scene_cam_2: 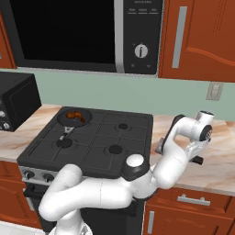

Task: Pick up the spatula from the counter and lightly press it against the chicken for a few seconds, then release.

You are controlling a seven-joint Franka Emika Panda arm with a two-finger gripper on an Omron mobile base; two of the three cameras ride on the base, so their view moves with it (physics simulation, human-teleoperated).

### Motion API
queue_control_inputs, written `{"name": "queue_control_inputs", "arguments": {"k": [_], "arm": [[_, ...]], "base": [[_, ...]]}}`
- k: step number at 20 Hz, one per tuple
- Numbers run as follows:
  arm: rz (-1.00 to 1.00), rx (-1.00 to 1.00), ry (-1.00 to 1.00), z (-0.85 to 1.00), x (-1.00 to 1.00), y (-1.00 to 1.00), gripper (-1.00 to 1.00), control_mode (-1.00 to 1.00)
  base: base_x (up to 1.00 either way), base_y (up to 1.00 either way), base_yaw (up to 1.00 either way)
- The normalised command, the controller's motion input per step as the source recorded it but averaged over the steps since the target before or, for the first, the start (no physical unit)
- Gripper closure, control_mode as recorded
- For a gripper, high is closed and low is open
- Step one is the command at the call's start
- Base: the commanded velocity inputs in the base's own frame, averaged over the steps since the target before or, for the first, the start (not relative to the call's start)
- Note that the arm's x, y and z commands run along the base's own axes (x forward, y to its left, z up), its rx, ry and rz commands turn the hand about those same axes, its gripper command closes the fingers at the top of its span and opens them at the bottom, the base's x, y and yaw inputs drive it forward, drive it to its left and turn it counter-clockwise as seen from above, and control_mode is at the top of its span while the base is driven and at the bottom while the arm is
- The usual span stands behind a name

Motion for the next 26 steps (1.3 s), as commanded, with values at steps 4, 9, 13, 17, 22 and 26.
{"name": "queue_control_inputs", "arguments": {"k": [4, 9, 13, 17, 22, 26], "arm": [[0.03, 0.04, -0.03, 0.00, -0.77, 0.01, 1.00, -1.00], [0.02, 0.03, -0.02, 0.01, -0.81, 0.20, 1.00, -1.00], [0.04, 0.00, -0.01, 0.22, -0.74, 0.46, 1.00, -1.00], [0.03, 0.00, -0.05, 0.30, -0.61, 0.66, 1.00, -1.00], [-0.02, 0.00, -0.21, 0.30, -0.35, 0.70, 1.00, -1.00], [-0.14, 0.00, -0.36, 0.20, -0.21, 0.62, 1.00, -1.00]], "base": [[0.00, 0.00, 0.00], [0.00, 0.00, 0.00], [0.00, 0.00, 0.00], [0.00, 0.00, 0.00], [0.00, 0.00, 0.00], [0.00, 0.00, 0.00]]}}
